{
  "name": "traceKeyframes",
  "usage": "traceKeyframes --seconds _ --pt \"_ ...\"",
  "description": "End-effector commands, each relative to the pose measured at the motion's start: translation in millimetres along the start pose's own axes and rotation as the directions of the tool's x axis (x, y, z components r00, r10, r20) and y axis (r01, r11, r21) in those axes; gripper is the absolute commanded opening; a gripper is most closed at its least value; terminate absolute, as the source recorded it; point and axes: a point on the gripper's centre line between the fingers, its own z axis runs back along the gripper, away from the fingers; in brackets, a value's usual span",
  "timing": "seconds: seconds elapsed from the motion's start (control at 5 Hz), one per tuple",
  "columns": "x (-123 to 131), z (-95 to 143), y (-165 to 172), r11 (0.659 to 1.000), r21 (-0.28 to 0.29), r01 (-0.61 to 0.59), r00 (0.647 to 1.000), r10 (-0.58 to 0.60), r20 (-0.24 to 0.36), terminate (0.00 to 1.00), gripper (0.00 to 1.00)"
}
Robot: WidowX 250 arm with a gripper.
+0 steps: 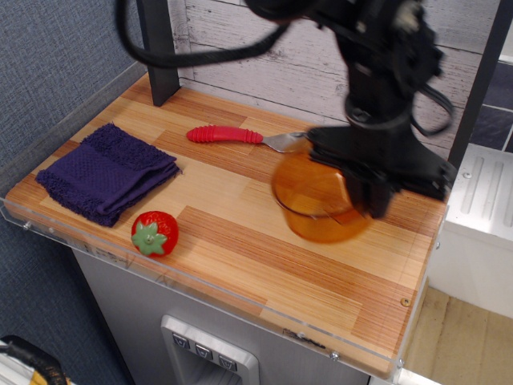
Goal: Place the pot on the right edge of the table
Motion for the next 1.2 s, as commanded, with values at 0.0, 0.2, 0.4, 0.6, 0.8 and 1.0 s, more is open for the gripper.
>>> traceKeyframes --seconds 0.0,0.2,0.4,0.6,0.8,1.0 --pt "-13.7 -15.5 -18.7 0.996 0.047 0.081 0.997 -0.080 -0.020 0.00 0.00" --pt "-13.7 -24.4 -23.1 0.995 0.040 0.096 0.995 -0.095 -0.026 0.00 0.00" --pt "-14.0 -28.7 -24.2 0.994 0.025 0.106 0.994 -0.105 -0.023 0.00 0.00" --pt "-13.5 -26.7 -22.9 0.996 -0.010 0.092 0.996 -0.092 -0.018 0.00 1.00" --pt "-12.5 -21.8 -21.3 0.995 -0.041 0.094 0.996 -0.093 0.016 0.00 1.00" --pt "-10.3 -16.5 -16.8 0.995 -0.055 0.084 0.996 -0.082 0.026 0.00 1.00"
